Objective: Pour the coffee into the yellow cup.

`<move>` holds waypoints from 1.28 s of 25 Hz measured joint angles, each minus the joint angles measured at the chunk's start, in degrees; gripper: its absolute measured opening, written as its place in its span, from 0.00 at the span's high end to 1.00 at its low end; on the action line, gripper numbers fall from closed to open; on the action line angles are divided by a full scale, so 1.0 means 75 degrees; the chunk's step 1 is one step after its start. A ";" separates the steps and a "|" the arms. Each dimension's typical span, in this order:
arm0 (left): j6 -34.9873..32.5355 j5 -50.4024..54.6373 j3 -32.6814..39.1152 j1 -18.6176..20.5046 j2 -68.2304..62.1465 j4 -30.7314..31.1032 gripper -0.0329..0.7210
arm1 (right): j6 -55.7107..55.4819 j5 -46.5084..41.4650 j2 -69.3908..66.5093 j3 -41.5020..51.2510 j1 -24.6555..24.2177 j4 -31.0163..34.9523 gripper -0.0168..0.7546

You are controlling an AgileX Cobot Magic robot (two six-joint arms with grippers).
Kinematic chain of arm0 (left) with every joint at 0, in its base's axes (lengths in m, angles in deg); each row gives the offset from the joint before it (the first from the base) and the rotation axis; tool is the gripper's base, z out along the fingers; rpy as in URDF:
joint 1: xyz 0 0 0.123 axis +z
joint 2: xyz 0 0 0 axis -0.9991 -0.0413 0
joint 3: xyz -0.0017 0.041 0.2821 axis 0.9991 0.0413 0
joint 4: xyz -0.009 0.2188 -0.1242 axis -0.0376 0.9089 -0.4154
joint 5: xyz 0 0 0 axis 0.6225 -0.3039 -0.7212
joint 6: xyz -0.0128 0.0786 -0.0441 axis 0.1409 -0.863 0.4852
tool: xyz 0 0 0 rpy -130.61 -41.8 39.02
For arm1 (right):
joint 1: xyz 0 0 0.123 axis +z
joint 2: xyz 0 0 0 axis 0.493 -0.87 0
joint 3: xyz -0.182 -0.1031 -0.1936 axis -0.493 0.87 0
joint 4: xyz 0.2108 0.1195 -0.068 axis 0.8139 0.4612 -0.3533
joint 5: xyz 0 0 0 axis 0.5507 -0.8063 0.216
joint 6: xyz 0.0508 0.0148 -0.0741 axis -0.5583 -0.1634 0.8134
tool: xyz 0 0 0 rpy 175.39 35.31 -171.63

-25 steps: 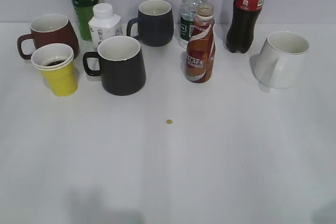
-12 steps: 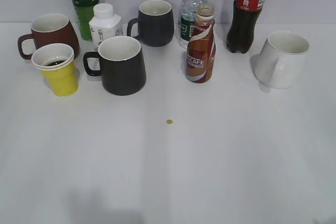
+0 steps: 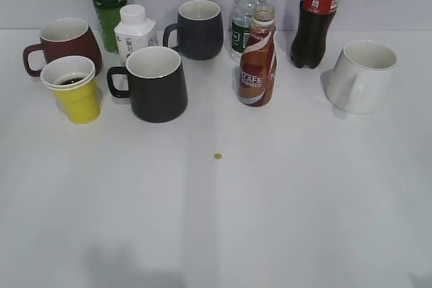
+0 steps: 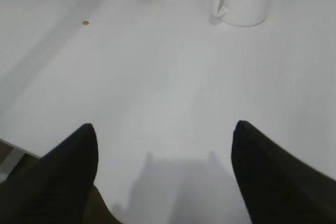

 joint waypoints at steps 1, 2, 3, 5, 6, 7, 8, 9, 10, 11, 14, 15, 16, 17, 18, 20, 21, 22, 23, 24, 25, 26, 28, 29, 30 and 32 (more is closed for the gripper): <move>0.0000 0.0000 0.0000 0.0068 0.0000 0.0000 0.38 | 0.0000 0.0000 0.0000 0.0000 -0.0267 0.0000 0.21; 0.0000 0.0000 0.0000 0.0165 0.0000 0.0000 0.38 | 0.0000 0.0008 0.0000 0.0000 -0.0636 0.0000 0.21; 0.0000 0.0000 0.0000 0.0257 0.0000 -0.0007 0.39 | 0.0000 0.0008 0.0000 0.0000 -0.1057 0.0000 0.21; 0.0000 0.0000 0.0000 0.0521 0.0040 0.0000 0.39 | 0.0000 0.0008 0.0000 0.0000 -0.1805 0.0000 0.21; 0.0000 0.0000 0.0000 0.0648 0.0086 0.0000 0.40 | 0.0000 0.0015 0.0000 0.0000 -0.2148 0.0000 0.21; 0.0000 -0.0009 0.0000 0.0741 0.0152 0.0000 0.40 | 0.0000 0.0015 0.0000 0.0000 -0.2382 0.0000 0.21; 0.0000 -0.0009 0.0000 0.0821 0.0249 0.0000 0.40 | 0.0000 0.0015 0.0000 0.0000 -0.2606 0.0000 0.21; 0.0000 -0.0009 0.0000 0.0867 0.0356 0.0000 0.40 | 0.0000 0.0015 0.0000 0.0000 -0.2769 0.0000 0.21; 0.0000 -0.0005 0.0000 0.0878 0.0399 0.0000 0.40 | 0.0000 0.0015 0.0000 0.0000 -0.2878 0.0000 0.21; 0.0000 -0.0013 0.0000 0.0878 0.0417 0.0000 0.40 | 0.0000 0.0026 0.0002 0.0000 -0.2922 0.0000 0.21; 0.0000 -0.0008 0.0000 0.0878 0.0434 0.0000 0.41 | 0.0000 0.0026 0.0009 0.0007 -0.2955 -0.0002 0.21; 0.0000 -0.0008 0.0000 0.0878 0.0434 0.0000 0.42 | 0.0000 0.0026 0.0009 0.0007 -0.2955 -0.0002 0.21; 0.0000 -0.0008 0.0000 0.0878 0.0434 0.0000 0.42 | 0.0000 0.0026 0.0009 0.0007 -0.2955 -0.0002 0.21; 0.0000 -0.0008 0.0000 0.0878 0.0434 0.0000 0.43 | 0.0000 0.0026 0.0009 0.0007 -0.2955 -0.0002 0.21; 0.0000 -0.0008 0.0000 0.0878 0.0434 0.0000 0.43 | 0.0000 0.0026 0.0009 0.0007 -0.2955 -0.0002 0.21; 0.0000 -0.0008 0.0000 0.0878 0.0434 0.0000 0.44 | 0.0000 0.0026 0.0009 0.0007 -0.2934 -0.0002 0.21; 0.0000 -0.0008 0.0000 0.0878 0.0434 0.0000 0.45 | 0.0000 0.0026 0.0009 0.0007 -0.2906 -0.0002 0.21; 0.0000 -0.0008 0.0000 0.0878 0.0434 0.0000 0.46 | 0.0000 0.0026 0.0009 0.0007 -0.2888 -0.0002 0.21; 0.0000 -0.0008 0.0000 0.0878 0.0434 0.0000 0.47 | 0.0000 0.0026 0.0009 0.0007 -0.2888 -0.0002 0.21; 0.0000 -0.0008 0.0000 0.0878 0.0434 0.0000 0.47 | 0.0000 0.0026 0.0009 0.0007 -0.2888 -0.0002 0.21; 0.0000 -0.0008 0.0000 0.0878 0.0434 0.0000 0.48 | 0.0000 0.0026 0.0009 0.0007 -0.2888 -0.0002 0.21; 0.0000 -0.0008 0.0000 0.0878 0.0434 0.0000 0.49 | 0.0000 0.0026 0.0009 0.0007 -0.2888 -0.0002 0.21; 0.0000 -0.0008 0.0000 0.0878 0.0434 0.0000 0.51 | 0.0000 0.0026 0.0009 0.0007 -0.2888 -0.0002 0.21; 0.0000 -0.0008 0.0000 0.0878 0.0434 0.0000 0.53 | 0.0000 0.0026 0.0009 0.0007 -0.2888 -0.0002 0.21; 0.0000 -0.0008 0.0000 0.0878 0.0434 0.0000 0.55 | 0.0000 0.0031 0.0009 0.0007 -0.2888 -0.0002 0.21; 0.0000 -0.0008 0.0000 0.0878 0.0434 0.0000 0.57 | 0.0000 0.0031 0.0009 0.0007 -0.2888 -0.0002 0.21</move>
